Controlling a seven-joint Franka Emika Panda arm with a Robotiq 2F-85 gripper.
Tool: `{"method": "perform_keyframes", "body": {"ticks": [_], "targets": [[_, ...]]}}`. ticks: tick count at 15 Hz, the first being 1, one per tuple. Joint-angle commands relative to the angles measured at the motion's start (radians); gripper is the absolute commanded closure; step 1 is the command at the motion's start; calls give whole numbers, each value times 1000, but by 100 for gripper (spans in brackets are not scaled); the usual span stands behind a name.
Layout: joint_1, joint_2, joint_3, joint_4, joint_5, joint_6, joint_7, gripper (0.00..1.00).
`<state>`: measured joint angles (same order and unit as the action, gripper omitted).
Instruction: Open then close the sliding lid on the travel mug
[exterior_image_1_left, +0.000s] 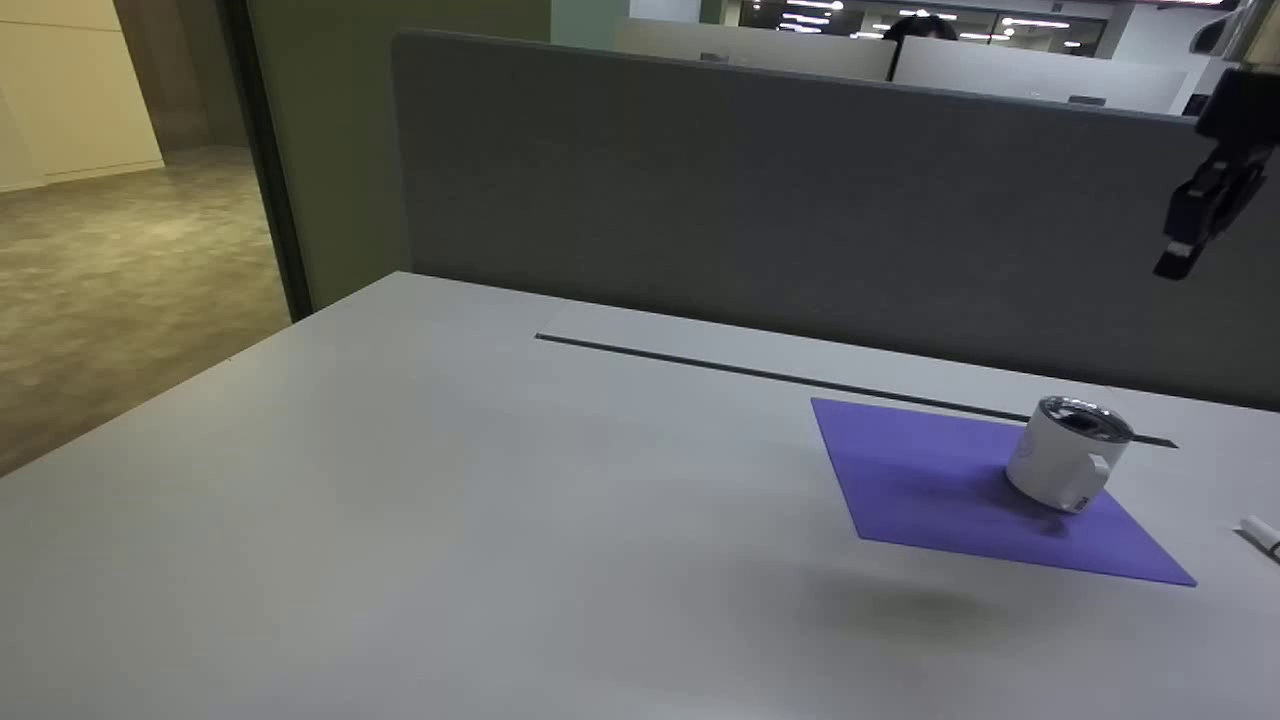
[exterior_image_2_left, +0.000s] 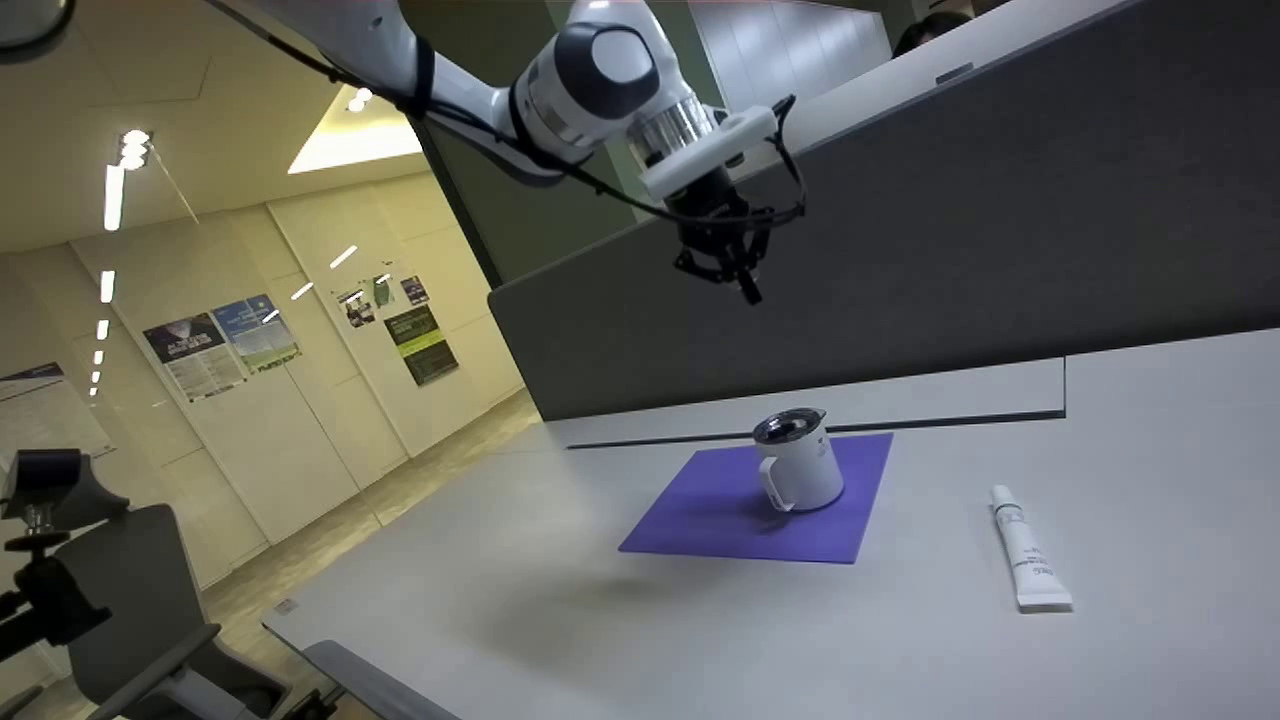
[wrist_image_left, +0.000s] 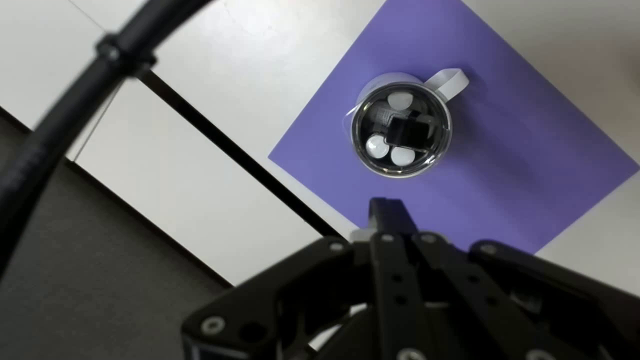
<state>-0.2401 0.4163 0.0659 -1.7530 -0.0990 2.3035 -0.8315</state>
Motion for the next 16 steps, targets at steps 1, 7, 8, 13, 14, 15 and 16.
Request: {"method": "perform_keyframes", "body": {"ticks": [1,7,8,13,14,15,16], "targets": [[37,-63,-44,54,-15,-98,6,100],[74,-104,-57,142,-14,-162,11,100],[81,-109,-58,151,-17,-163,13,100],[101,-100,-73,150,-43,-142,30,100],[103,-89,-79,137,-54,-130,36,100],[104,-75,-84,124,-65,-115,44,100],[102,-55,-89,109,-71,-99,48,100]]}}
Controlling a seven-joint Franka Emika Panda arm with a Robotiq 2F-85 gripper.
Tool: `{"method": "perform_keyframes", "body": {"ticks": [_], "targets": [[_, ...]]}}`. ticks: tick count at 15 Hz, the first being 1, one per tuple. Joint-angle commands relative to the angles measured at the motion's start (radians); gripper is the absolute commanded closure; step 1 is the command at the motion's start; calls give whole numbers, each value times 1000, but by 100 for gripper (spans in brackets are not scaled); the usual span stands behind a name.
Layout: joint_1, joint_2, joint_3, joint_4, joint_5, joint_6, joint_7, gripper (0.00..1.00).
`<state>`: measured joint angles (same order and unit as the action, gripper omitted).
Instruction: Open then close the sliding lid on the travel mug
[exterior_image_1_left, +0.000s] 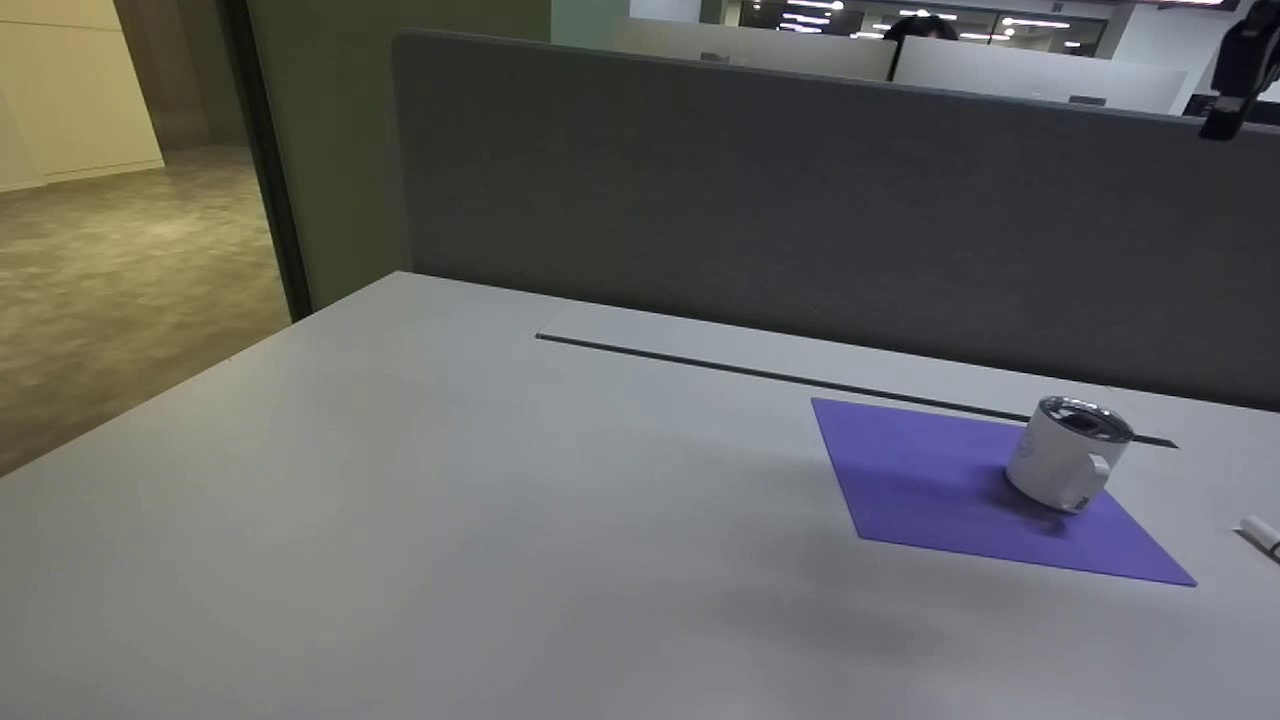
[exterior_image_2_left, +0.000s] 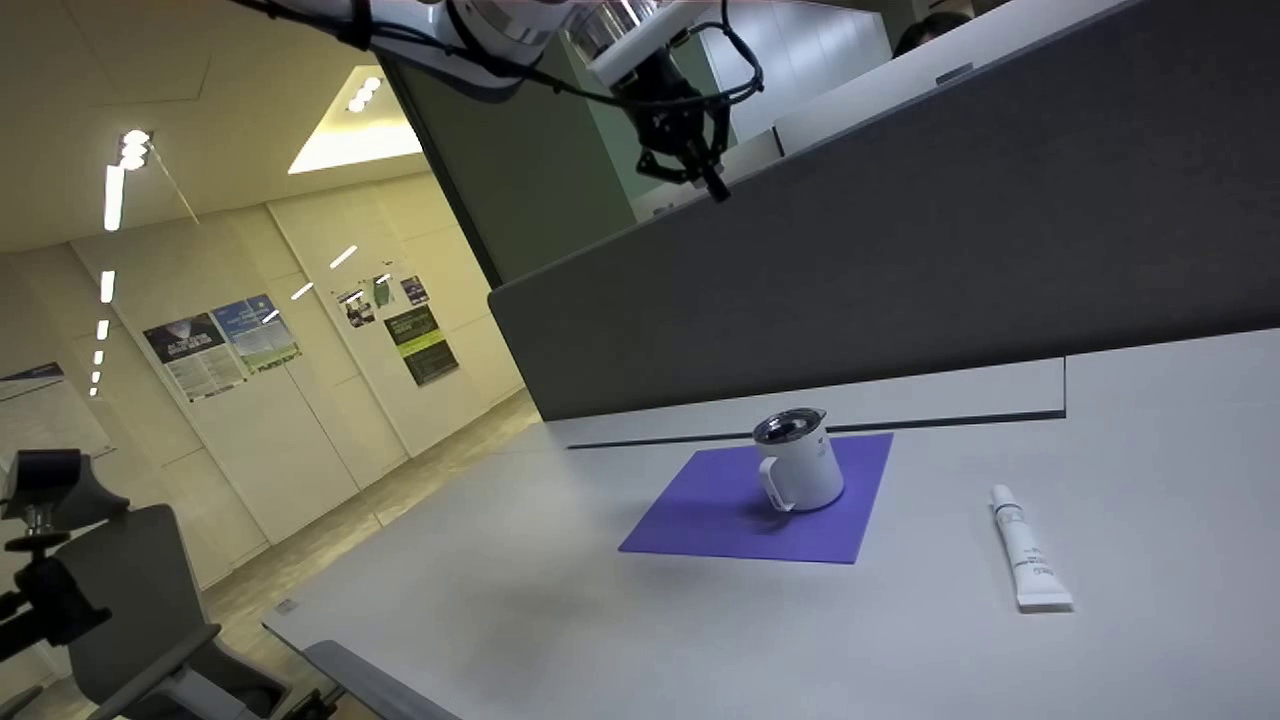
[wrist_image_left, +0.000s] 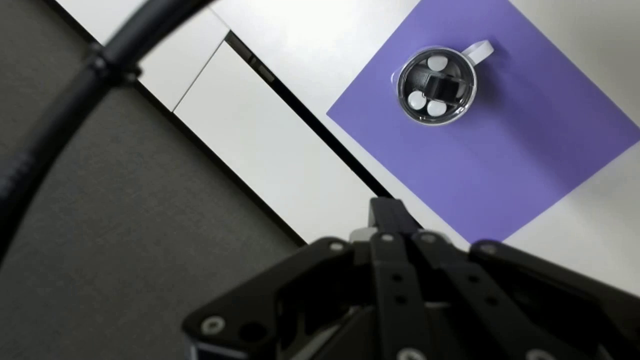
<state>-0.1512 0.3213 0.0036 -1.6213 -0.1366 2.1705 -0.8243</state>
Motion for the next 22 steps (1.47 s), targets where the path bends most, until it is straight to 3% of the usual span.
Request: {"method": "perform_keyframes", "body": {"ticks": [1,10,22], "targets": [[10,60,-29,-33,-33,50,41,100],[4,270,-34,-86,-38,168,58,100],[-5,342,-20,-126,-49,275,64,100]]}}
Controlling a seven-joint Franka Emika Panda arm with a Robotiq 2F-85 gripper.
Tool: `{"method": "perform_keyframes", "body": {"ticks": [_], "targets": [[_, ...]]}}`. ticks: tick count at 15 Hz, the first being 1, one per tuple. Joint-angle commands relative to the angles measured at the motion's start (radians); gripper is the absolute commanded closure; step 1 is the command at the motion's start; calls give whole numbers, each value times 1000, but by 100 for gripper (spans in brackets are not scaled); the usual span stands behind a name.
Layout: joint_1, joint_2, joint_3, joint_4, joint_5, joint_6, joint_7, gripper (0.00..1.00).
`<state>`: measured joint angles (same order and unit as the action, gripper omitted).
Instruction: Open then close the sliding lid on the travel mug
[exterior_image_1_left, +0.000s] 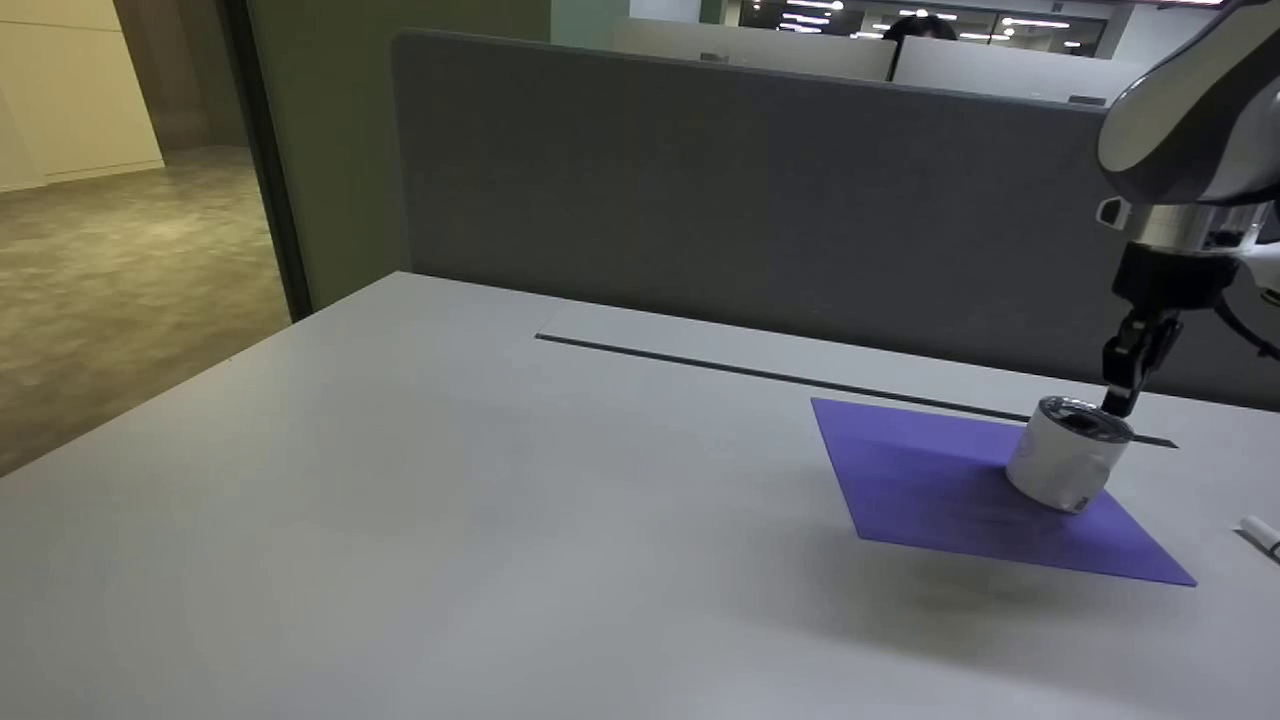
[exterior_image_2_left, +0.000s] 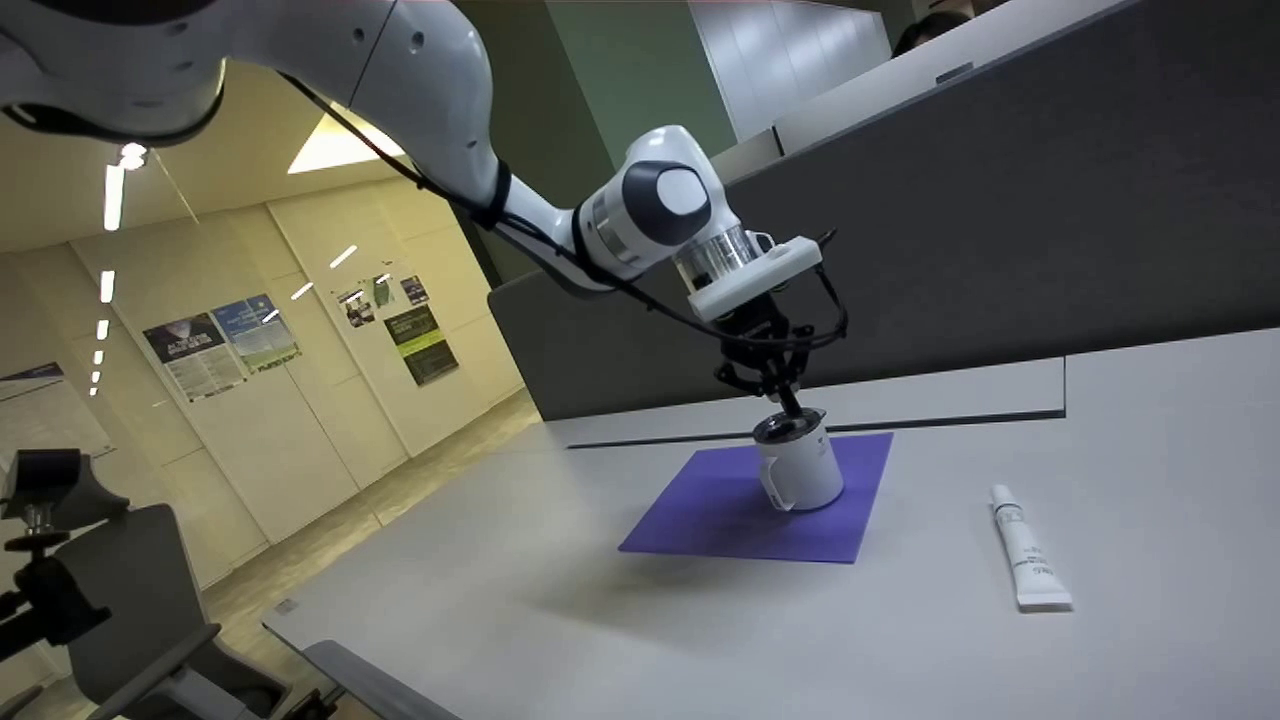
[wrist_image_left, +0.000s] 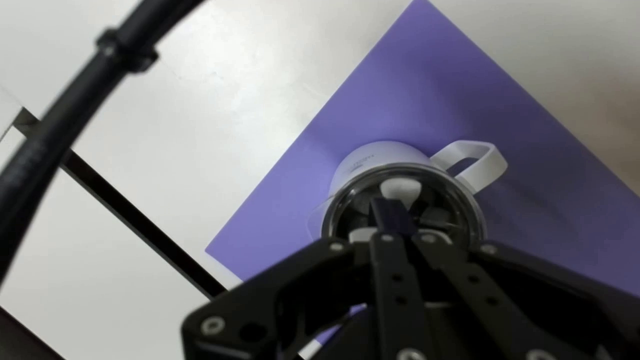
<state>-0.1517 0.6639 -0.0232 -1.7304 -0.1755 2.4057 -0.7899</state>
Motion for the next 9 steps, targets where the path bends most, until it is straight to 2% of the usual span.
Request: {"method": "perform_keyframes", "body": {"ticks": [1,9], "targets": [[-6,2,9,-20,-9,54,27,100],[-11,17,27,-34,5,81,23,100]]}}
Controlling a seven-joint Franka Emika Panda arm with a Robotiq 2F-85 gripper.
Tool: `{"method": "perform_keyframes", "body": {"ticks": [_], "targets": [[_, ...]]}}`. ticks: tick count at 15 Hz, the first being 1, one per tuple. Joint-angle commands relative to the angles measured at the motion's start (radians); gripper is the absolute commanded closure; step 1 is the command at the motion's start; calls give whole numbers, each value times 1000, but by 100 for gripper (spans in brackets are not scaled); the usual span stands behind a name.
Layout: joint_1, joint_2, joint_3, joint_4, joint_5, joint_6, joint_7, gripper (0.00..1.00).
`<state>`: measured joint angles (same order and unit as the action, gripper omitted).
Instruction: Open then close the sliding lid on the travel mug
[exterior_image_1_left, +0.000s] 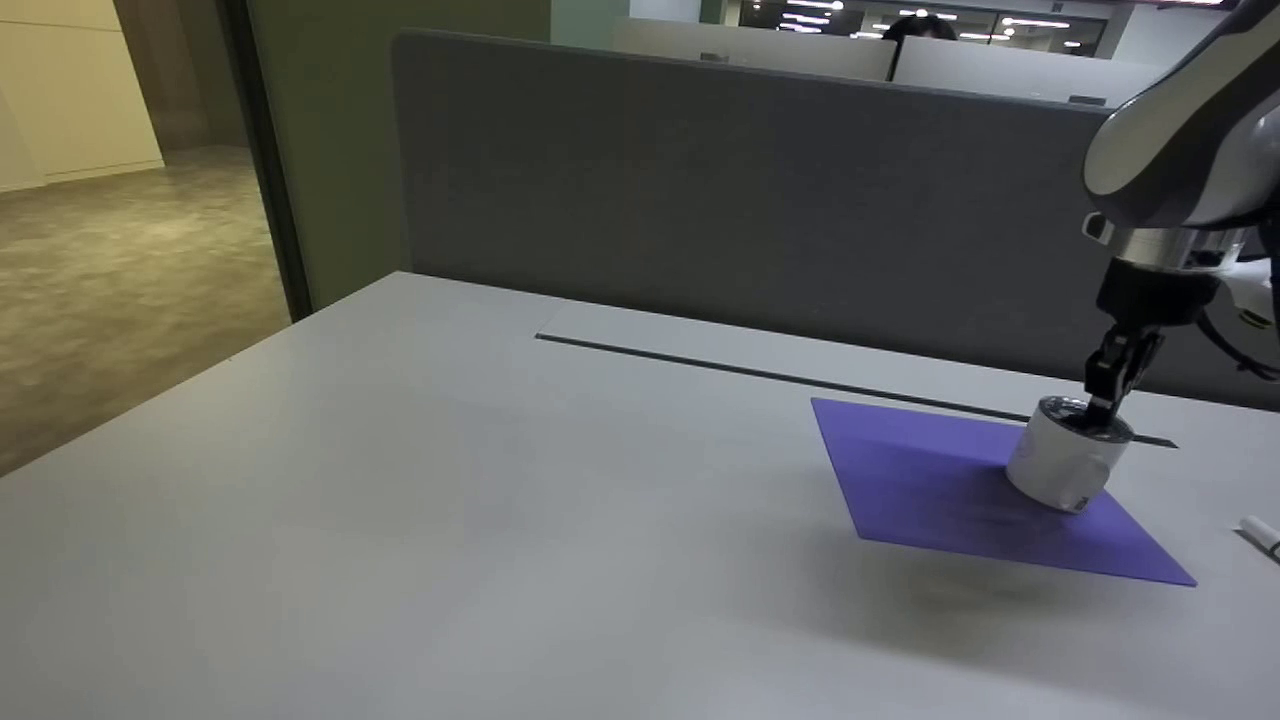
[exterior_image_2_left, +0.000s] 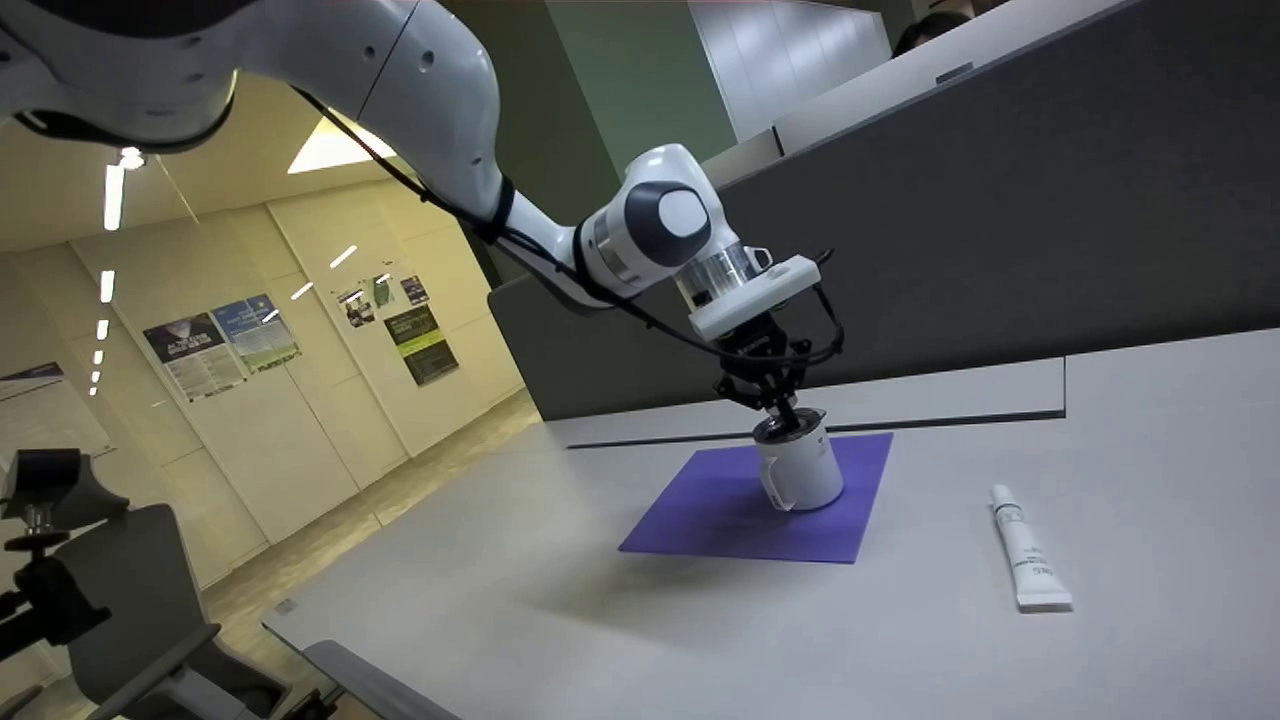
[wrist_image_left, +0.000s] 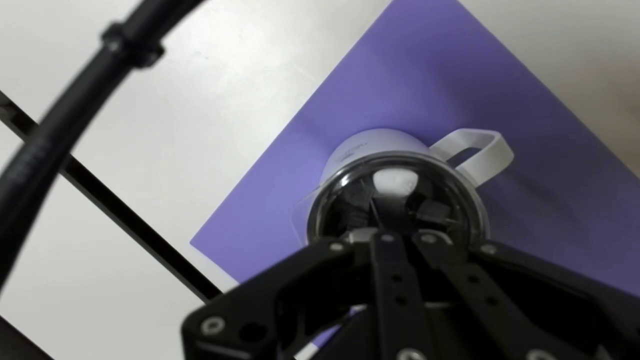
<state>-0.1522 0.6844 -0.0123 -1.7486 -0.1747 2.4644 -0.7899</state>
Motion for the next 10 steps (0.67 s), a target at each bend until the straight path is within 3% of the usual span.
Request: {"method": "perform_keyframes", "body": {"ticks": [1,10], "targets": [[-16,-2,24,-16,11,23,14,100],[-60,-1,69,-5,96,-24,-9,100]]}}
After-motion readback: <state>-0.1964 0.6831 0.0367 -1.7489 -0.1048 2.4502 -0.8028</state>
